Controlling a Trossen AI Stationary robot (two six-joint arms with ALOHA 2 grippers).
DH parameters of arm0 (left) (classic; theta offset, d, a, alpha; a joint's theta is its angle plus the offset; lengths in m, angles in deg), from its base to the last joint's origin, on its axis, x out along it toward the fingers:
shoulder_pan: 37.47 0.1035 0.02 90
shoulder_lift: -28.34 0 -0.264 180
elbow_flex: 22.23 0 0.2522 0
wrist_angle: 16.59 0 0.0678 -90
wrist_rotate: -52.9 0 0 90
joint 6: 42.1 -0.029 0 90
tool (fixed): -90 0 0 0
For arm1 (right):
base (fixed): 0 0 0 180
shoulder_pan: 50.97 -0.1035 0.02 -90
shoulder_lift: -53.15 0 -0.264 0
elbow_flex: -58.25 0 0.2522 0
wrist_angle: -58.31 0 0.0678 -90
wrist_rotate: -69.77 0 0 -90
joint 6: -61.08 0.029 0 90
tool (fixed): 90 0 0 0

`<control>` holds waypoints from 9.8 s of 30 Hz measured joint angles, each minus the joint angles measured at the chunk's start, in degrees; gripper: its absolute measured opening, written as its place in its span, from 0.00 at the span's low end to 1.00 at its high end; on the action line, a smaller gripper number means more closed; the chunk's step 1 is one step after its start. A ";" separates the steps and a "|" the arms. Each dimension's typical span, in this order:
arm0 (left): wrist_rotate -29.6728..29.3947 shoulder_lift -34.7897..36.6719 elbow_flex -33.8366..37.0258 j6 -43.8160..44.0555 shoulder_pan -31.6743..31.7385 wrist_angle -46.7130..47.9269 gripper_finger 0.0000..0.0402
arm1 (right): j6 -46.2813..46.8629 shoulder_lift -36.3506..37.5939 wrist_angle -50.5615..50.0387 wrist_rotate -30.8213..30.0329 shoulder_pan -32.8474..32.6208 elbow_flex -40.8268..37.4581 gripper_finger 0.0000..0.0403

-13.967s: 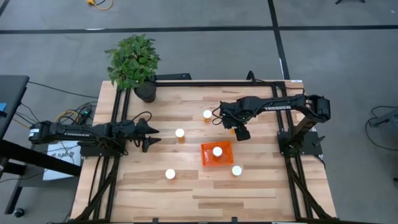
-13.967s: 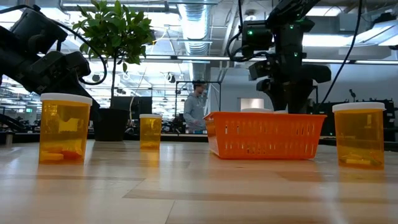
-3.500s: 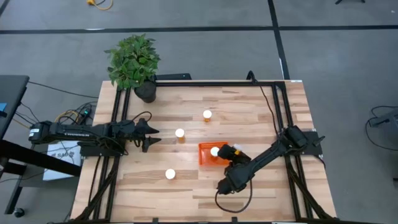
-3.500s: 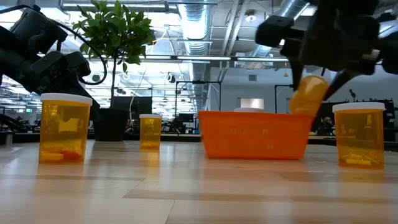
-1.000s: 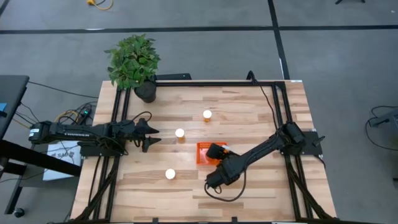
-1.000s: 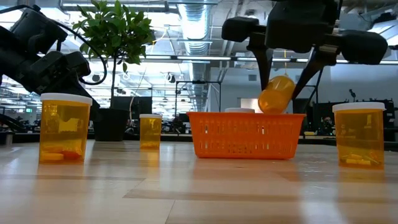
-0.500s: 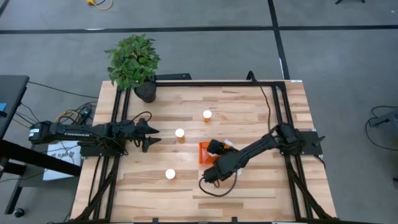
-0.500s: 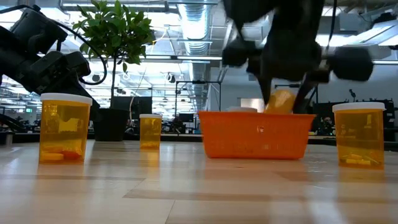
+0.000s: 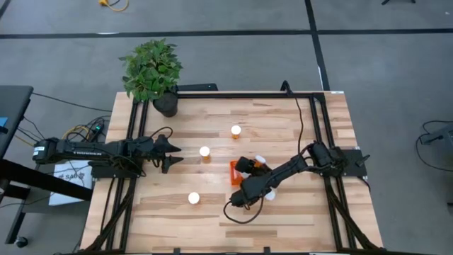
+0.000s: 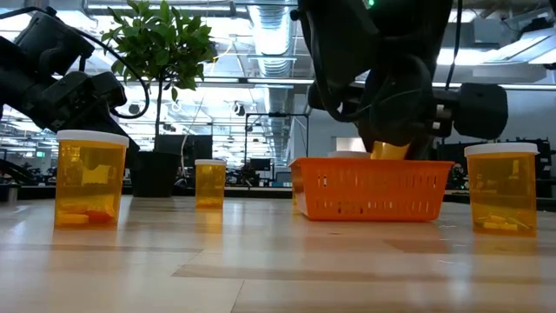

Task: Pick and place pill bottles into a basket
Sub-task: Put the orange pill bottle into the orange bin

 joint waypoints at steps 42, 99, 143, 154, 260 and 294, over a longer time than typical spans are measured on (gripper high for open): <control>0.01 0.00 0.00 0.00 0.00 0.01 0.61 | 3.24 0.54 -1.02 2.69 -3.52 0.26 0.58; 0.01 0.00 0.00 0.00 -0.01 0.01 0.61 | 56.73 49.19 29.53 36.21 -5.14 -33.32 0.65; 0.02 0.00 0.00 0.00 -0.02 0.01 0.61 | 56.49 24.22 26.56 36.82 -6.51 -18.84 0.68; 0.02 0.00 0.00 0.00 0.00 0.01 0.61 | 56.04 24.24 28.09 36.17 -6.49 -20.24 0.68; 0.02 0.01 0.00 0.00 -0.02 0.01 0.61 | 45.96 18.88 16.78 41.50 -0.15 -7.25 0.54; 0.00 0.01 0.00 0.00 0.00 0.01 0.61 | 35.97 18.88 15.86 38.60 10.39 -5.90 0.55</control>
